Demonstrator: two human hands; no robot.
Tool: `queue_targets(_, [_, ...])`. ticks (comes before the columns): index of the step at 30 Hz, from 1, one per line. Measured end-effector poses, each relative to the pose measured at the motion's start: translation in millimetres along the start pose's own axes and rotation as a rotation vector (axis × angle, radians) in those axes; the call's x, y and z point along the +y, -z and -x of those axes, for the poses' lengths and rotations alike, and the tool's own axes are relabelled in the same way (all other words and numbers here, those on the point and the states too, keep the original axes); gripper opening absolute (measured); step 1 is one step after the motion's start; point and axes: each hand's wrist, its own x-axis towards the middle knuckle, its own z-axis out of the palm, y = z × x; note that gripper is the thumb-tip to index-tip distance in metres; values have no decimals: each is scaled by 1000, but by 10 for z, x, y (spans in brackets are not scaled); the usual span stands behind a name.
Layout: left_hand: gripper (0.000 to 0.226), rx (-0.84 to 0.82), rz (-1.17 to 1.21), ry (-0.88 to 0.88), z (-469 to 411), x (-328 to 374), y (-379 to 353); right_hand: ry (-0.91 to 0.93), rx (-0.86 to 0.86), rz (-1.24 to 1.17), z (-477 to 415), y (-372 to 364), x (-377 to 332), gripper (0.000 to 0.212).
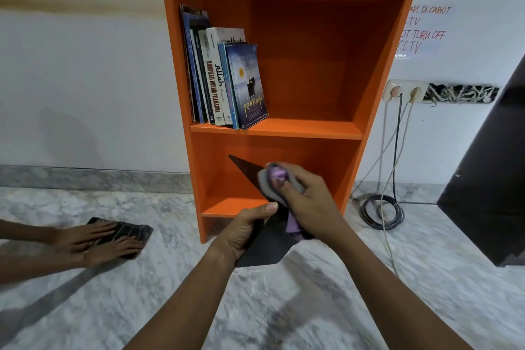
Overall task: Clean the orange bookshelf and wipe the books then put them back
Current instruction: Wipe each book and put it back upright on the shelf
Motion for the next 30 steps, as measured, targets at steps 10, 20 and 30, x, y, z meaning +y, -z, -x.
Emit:
queue_targets(10, [90,-11,-307,213,114,-11,-97,-45,-74,18,-128,-96,89,35])
queue_targets(20, [77,35,-320,236,180,-47,23,-555,113,37,96,42,602,41])
queue_targets(30, [56,23,-231,160,55,-29,106,-163,249,165,48,85,208,24])
